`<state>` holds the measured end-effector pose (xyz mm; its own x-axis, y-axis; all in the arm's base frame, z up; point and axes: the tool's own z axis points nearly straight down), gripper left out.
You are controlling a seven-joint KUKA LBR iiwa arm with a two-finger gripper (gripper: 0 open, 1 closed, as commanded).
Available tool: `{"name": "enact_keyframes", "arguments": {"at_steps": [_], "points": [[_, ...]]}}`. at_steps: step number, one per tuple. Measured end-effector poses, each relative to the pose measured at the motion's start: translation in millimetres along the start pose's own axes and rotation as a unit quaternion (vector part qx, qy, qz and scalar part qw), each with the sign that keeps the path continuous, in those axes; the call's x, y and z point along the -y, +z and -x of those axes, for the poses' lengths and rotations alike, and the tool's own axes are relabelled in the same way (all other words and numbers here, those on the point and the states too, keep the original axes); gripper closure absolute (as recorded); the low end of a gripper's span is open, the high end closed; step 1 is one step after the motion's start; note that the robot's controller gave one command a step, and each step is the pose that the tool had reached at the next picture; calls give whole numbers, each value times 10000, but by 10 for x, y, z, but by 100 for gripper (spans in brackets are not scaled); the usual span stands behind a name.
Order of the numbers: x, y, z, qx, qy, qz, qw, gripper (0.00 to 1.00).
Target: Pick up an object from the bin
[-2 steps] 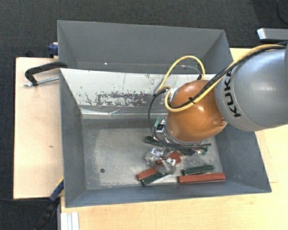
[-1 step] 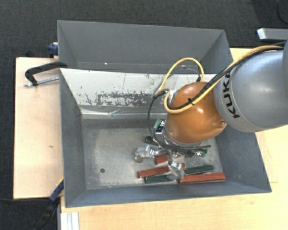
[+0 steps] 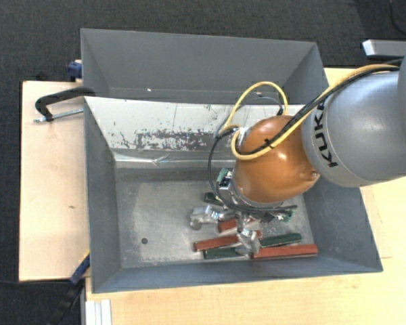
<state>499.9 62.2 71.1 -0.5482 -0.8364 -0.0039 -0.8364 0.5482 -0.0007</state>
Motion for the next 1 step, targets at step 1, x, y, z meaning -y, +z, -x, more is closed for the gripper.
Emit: {"name": "enact_keyframes", "arguments": {"at_steps": [1], "points": [[-12,-32,-18,14,-2776,-43,9607,100]]}}
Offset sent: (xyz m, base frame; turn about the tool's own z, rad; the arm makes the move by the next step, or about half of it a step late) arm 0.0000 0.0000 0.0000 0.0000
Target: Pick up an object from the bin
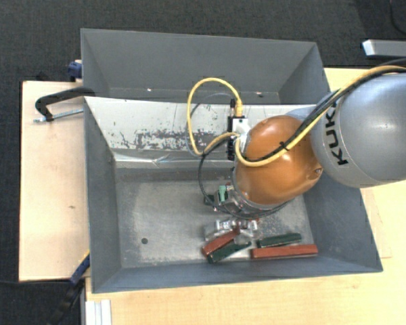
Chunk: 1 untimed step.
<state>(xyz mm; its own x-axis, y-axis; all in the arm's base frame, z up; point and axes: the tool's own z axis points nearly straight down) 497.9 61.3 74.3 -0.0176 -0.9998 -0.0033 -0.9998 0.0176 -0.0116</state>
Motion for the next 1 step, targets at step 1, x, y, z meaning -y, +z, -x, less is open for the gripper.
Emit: {"name": "enact_keyframes", "arguments": {"at_steps": [1], "points": [[2,-2,-2,-4,-1,2,10000,100]]}}
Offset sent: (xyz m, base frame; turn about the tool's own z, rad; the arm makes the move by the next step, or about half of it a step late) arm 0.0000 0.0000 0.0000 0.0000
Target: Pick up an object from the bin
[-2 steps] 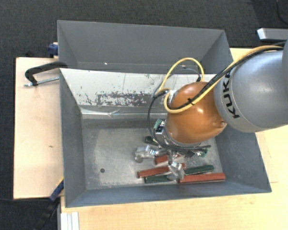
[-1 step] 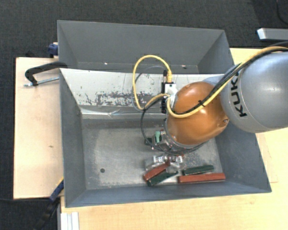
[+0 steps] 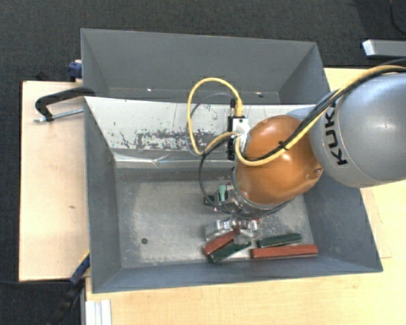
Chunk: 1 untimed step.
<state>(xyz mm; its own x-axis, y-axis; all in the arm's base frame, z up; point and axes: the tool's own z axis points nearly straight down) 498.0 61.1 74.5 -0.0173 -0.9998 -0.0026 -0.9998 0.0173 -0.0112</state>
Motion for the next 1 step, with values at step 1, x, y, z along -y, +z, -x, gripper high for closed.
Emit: {"name": "enact_keyframes", "arguments": {"at_steps": [1], "points": [[1,-1,-2,-3,0,0,10000,100]]}}
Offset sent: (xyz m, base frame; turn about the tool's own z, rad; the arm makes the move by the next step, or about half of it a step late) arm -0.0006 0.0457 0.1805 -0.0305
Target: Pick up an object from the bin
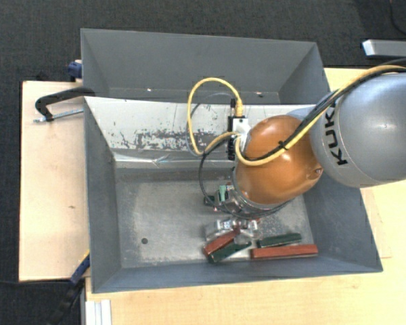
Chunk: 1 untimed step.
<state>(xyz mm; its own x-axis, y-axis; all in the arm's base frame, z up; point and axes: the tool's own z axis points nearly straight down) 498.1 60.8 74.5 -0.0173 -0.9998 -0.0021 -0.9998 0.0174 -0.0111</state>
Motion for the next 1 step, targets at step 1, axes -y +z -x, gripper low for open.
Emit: {"name": "enact_keyframes", "arguments": {"at_steps": [1], "points": [[26,-1849,491,17,-144,-2,9999,100]]}}
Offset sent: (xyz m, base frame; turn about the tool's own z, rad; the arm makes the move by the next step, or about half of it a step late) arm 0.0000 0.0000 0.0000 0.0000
